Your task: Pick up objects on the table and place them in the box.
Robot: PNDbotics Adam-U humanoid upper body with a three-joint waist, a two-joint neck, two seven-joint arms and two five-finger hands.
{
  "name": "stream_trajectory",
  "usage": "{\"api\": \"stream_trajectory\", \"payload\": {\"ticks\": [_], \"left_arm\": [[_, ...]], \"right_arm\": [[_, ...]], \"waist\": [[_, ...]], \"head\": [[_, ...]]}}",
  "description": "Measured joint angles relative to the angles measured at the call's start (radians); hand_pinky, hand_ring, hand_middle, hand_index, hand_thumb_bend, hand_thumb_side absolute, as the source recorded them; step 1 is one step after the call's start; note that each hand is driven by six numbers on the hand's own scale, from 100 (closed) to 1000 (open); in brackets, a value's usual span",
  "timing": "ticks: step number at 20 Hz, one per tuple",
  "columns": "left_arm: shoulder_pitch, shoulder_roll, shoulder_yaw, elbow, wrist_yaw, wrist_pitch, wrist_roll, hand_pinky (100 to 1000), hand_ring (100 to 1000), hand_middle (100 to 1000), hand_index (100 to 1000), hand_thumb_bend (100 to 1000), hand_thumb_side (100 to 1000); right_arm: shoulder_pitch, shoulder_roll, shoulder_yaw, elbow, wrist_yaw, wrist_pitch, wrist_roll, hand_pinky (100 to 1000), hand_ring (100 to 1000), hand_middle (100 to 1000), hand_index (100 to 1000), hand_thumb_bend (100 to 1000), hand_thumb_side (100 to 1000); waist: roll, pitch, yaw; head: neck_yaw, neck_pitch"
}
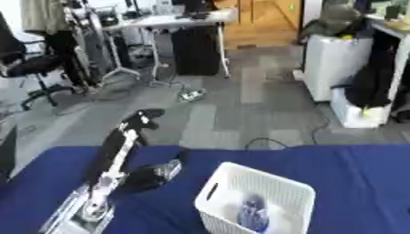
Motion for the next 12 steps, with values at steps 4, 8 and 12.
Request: {"api": "stream_trajectory", "payload": {"ticks": [4,8,12], "left_arm": [[0.147,0.0,0.03,-0.108,0.076,-0.001,0.053,385,669,764,866,470,589],[0.285,-0.012,0.052,-0.23,0.12,-0.013,0.086,345,639,750,848,472,598],[0.365,-0.055,0.06,-0.326,0.131,-0.043,0.094,322,621,739,839,471,596]], "right_arm": [[0.003,0.014,-0.003,-0.011,-0.046,-0.027,-0.071,559,591,574,682,100,753],[-0.006,0.047,-0.005,-0.011,-0.085,-0.078,-0.15,560,592,579,685,100,731],[-0.028,0.087,0.0,-0.011,-0.112,-0.122,-0.19,561,593,581,686,108,724]], "waist": [[-0.02,-0.011,0.042],[-0.035,-0.017,0.071],[-0.044,-0.021,0.088]], "head": [[0.009,-0.084],[0.008,-0.143],[-0.014,-0.193]]}}
